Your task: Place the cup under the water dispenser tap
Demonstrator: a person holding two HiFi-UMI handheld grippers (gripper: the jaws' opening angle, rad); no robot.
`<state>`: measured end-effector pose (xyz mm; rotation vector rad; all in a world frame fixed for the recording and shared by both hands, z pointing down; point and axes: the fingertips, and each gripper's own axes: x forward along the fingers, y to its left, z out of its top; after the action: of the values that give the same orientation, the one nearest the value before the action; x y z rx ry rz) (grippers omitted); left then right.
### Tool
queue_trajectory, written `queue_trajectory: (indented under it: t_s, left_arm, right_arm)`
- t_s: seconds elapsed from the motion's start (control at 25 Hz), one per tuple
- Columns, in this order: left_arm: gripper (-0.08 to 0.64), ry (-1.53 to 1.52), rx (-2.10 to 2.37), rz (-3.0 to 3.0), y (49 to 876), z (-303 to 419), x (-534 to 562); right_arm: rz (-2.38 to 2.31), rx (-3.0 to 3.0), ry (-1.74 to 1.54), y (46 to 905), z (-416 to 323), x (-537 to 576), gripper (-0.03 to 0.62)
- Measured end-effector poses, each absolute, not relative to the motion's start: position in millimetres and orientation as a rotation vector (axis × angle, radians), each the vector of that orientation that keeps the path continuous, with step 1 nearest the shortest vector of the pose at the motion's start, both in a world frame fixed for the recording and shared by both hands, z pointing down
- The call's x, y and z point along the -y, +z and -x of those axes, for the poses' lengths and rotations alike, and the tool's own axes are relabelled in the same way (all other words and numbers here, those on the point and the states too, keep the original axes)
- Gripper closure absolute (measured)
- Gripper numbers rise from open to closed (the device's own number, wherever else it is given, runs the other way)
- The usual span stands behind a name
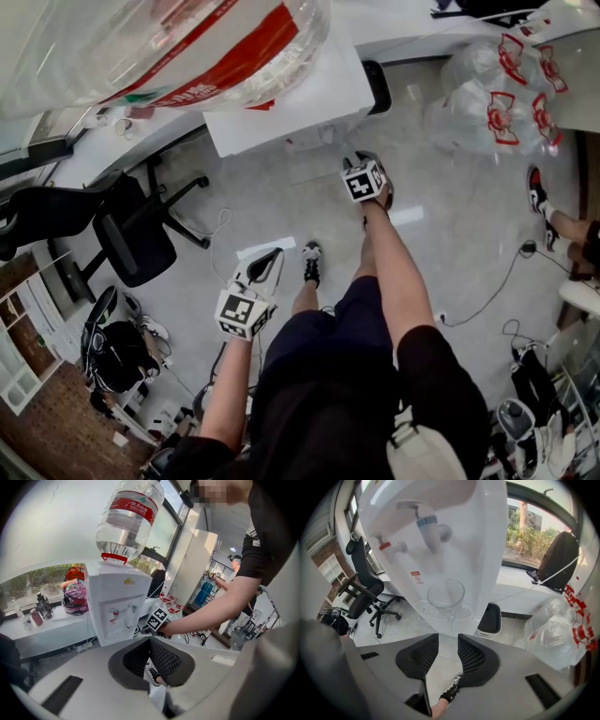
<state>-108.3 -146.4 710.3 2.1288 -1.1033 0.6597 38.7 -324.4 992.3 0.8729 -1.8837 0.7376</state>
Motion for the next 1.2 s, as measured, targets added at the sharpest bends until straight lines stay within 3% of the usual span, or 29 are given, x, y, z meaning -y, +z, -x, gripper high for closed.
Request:
queue_trajectory:
  t_s: [0.4,0.64,0.76,1.2]
  left_arm:
    - [0.561,0.617,1.086,-2.259,664.9,95.3,174.4]
    - [0.561,0.585,1.085,-2.315,637.4,87.5,187.6]
    - [0.561,0.561,1.07,-2.348,626.9,80.0,189.6]
    - [0.561,0.501,1.048,-2.48,574.8,79.7,176.8]
  right_arm:
    - [-1.006,1.966,0.869,894.3,-74.4,257.7,0.48]
    - [-1.108,2.031,0.885,820.1,-113.8,237.5,0.54]
    - [-1.13,2.075,0.78,778.5,-131.0,234.5,0.595]
    - [-1.127,2.156,0.587,677.4,-125.0,182.8,0.597]
